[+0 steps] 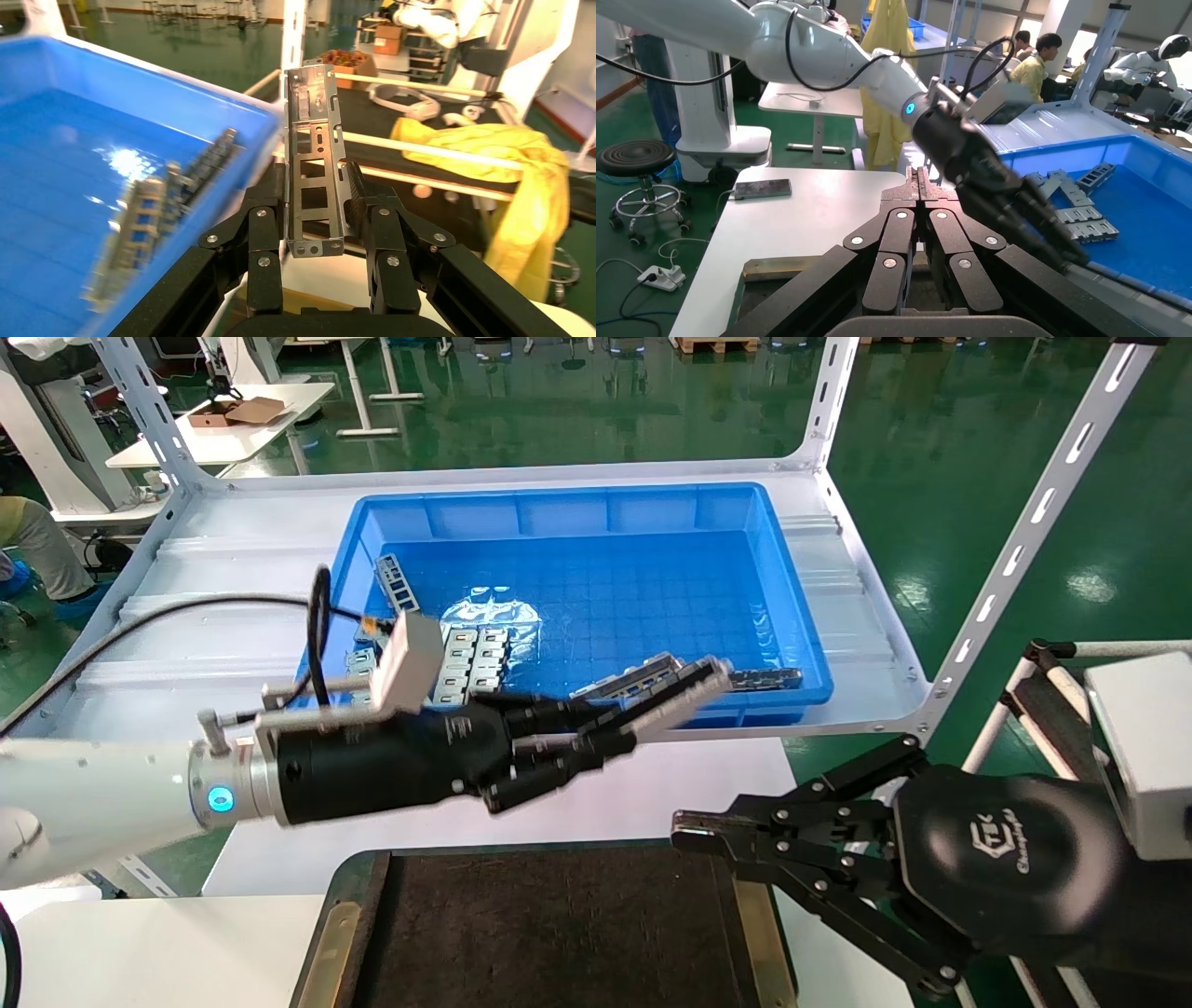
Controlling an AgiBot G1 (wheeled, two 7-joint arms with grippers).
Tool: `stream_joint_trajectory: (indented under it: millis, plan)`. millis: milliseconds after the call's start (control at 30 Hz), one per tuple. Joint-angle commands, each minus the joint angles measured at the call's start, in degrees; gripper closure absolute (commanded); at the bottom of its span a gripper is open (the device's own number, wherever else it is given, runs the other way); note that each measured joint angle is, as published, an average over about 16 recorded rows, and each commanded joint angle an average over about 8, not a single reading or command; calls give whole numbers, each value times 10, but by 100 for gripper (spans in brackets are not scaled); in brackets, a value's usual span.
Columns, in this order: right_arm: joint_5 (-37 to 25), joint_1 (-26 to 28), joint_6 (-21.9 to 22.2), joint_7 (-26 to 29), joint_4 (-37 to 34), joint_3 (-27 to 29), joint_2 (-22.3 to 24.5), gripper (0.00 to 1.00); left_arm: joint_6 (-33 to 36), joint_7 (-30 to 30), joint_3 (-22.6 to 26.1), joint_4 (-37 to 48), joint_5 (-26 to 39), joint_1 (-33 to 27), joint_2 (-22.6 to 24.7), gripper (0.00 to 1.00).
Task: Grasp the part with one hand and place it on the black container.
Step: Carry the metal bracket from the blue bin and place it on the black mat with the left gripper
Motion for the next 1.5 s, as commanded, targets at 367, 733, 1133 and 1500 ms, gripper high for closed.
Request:
stream_joint_trajectory:
  millis: [367, 733, 1133, 1500]
  plan:
    - [0, 0, 0, 0, 0, 0, 0, 100, -40, -59, 9, -149, -22, 173, -8, 100]
    - [1, 0, 0, 0, 0, -1, 0, 100, -227, -118, -4, -273, -20, 311, -5, 100]
    - [1, 0, 1, -1, 0, -1, 0, 100, -477, -210, -5, -407, 20, 425, 17, 100]
    - [1, 0, 1, -1, 0, -2, 1, 100, -680, -316, 30, -448, 74, 471, 67, 100]
